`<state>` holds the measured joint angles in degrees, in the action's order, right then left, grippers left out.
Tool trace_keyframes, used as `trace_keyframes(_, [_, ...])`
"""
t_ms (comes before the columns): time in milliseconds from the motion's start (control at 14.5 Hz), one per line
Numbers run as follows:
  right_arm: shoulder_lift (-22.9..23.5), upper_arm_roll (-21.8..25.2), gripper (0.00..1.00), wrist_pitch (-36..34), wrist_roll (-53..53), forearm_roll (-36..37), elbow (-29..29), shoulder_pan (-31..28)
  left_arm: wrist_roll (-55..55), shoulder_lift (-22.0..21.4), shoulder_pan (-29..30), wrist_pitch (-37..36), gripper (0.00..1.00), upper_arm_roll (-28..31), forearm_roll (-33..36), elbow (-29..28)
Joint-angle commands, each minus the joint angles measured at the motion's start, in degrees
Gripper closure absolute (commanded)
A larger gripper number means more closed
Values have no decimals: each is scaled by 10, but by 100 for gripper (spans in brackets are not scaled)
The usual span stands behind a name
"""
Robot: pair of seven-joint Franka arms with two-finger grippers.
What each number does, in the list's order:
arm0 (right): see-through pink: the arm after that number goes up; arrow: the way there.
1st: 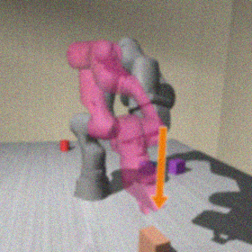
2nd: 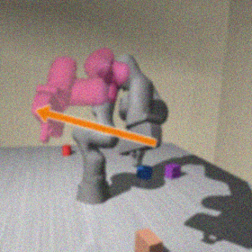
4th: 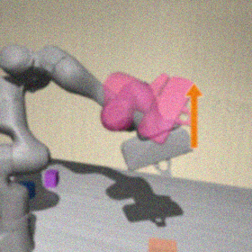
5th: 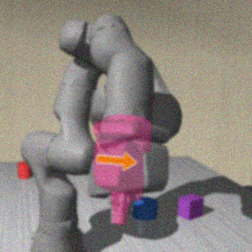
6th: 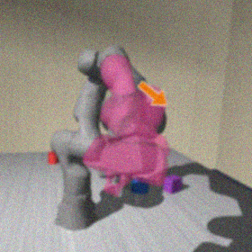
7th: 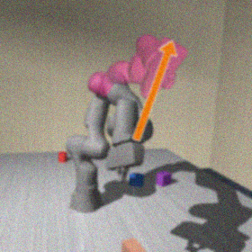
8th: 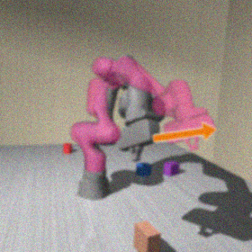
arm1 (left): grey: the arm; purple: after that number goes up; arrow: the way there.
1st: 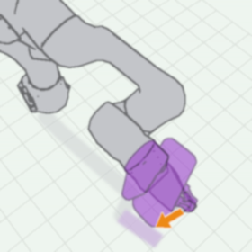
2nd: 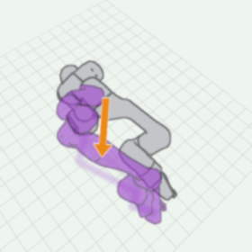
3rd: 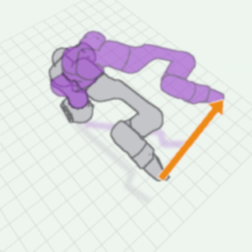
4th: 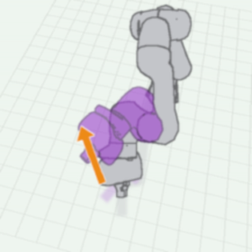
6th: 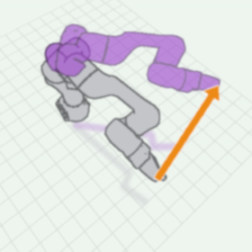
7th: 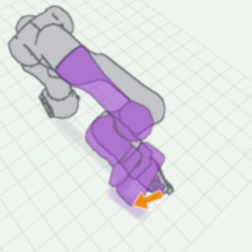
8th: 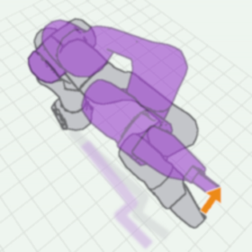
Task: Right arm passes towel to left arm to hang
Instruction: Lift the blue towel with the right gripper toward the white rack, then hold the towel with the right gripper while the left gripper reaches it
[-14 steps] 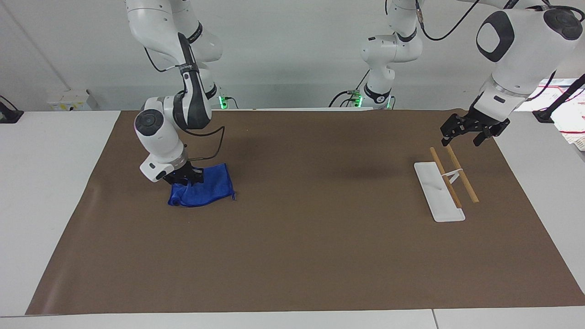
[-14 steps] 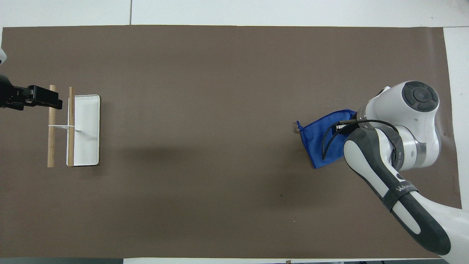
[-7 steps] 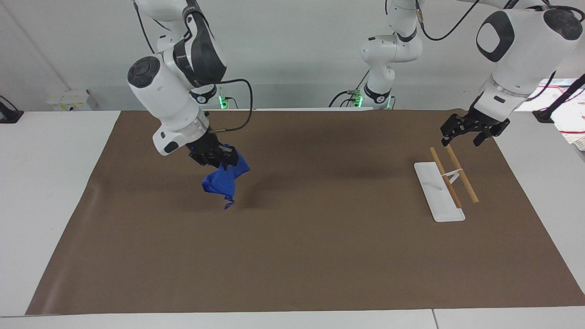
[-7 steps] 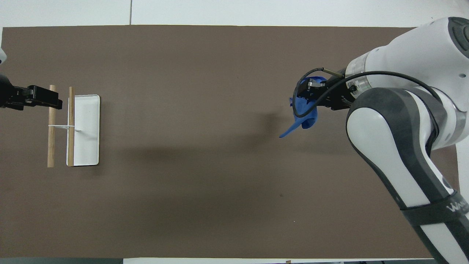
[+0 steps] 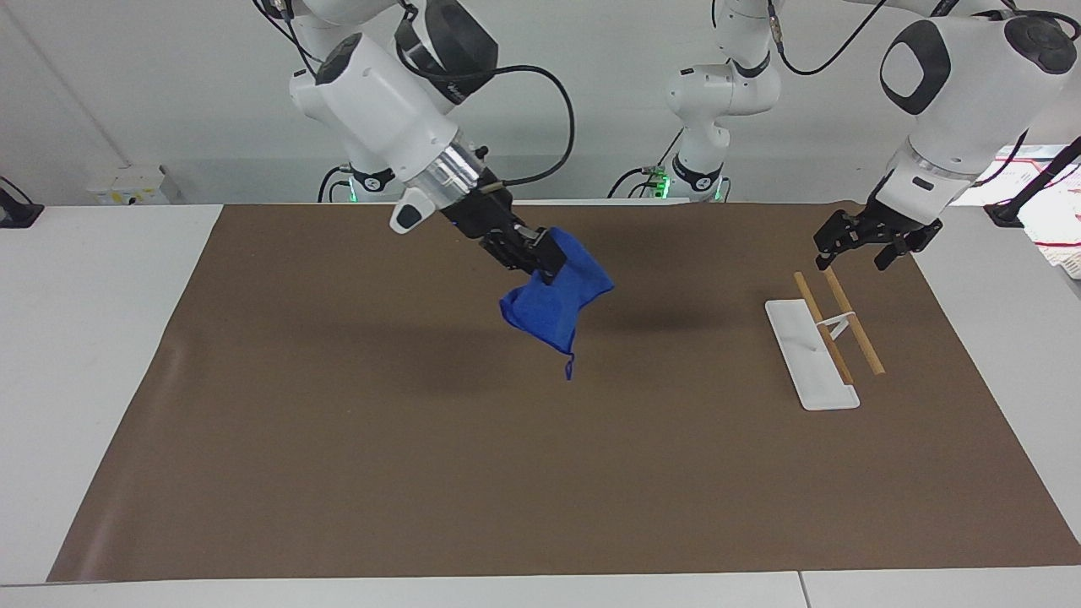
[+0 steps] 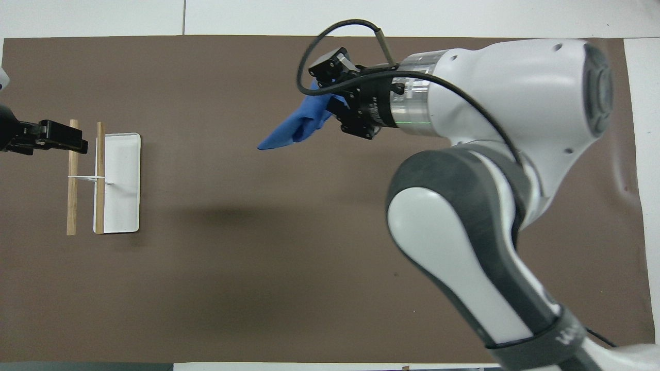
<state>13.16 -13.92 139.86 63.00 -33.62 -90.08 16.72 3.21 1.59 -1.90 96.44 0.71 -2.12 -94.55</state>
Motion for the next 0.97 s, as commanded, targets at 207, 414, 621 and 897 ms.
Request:
trace_keyframes(207, [22, -1, 100, 106, 142, -62, 20, 45, 3, -18, 1, -14, 0, 1, 4, -16])
trace_keyframes(414, [27, -1, 100, 145, 149, -85, 23, 76, 0, -19, -7, -18, 0, -3, 2, -17])
trace_keyframes(621, [28, -1, 100, 161, 150, -86, 23, 87, -81, -18, -14, -10, 0, -4, -61, -19])
trace_keyframes(897, [28, -1, 100, 162, 149, -83, 19, 91, -205, -4, -35, -6, 0, -4, -170, -20])
